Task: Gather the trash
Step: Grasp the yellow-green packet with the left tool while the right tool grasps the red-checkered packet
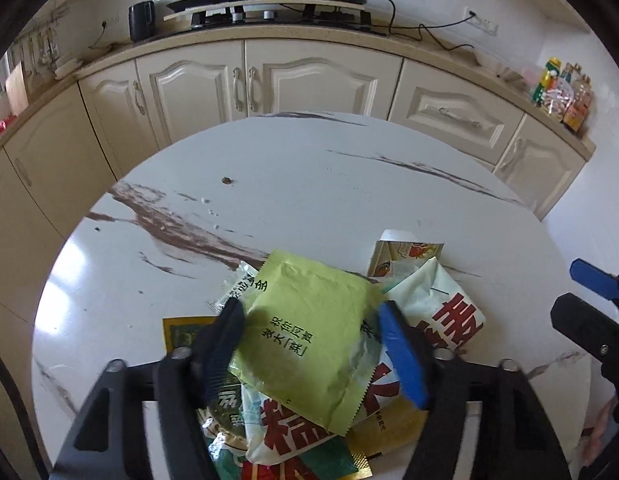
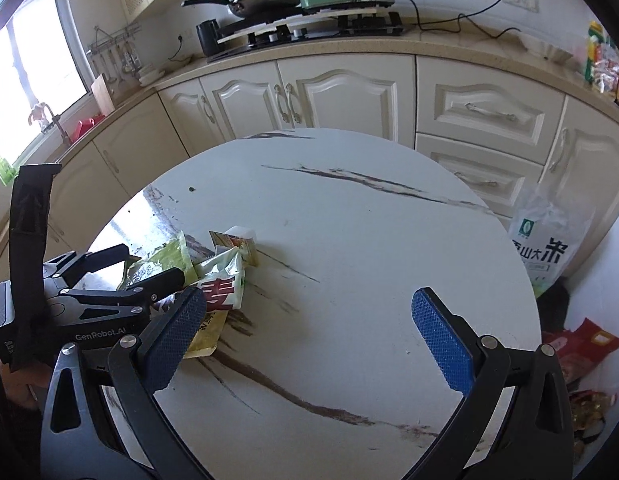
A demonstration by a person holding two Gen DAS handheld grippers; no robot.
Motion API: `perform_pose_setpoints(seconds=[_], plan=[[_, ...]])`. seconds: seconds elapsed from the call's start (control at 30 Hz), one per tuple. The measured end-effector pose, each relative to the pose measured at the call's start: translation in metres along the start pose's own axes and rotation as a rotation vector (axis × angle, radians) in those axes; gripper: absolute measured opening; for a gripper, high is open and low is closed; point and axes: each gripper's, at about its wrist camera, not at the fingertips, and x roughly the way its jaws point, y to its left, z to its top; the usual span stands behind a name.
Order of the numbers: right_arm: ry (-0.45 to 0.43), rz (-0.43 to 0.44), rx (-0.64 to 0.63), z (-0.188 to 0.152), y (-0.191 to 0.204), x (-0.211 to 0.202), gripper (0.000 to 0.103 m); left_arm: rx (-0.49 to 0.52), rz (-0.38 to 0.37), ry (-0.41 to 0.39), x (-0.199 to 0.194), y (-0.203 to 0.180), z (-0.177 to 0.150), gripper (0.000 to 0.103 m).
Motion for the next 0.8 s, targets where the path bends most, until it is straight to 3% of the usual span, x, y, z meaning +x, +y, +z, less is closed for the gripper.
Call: perform_pose_setpoints(seconds=[0.17,0.23,0.27,0.37,0.57,0.8], plan=[[0.007,0.005,0.0,0.0,0.002,0.004,0.103,-0.02,-0.048,-0.032,-0.007,0.02,-0.002,0.032],[0.009,0.008,-0.009,0.0,0.008,0.005,0.103,-0.031,-0.069,-0.053,-0.019,0.029,-0.007,0.008],[0.007,0.008,-0.017,0.001,0.012,0.006,0.103,-0.035,-0.067,-0.056,-0.026,0.034,-0.01,0.006],[0.001,0.018,-0.046,0.002,0.026,0.007,0.103,-0.075,-0.116,-0.078,-0.044,0.054,-0.021,0.003],[0.016,0.04,-0.125,0.007,0.063,0.018,0.103,-0.132,-0.113,-0.106,-0.073,0.093,-0.051,0.002],[0.072,0.096,-0.342,0.016,0.138,0.048,0.103,-0.173,-0.127,-0.161,-0.126,0.126,-0.094,0.002]])
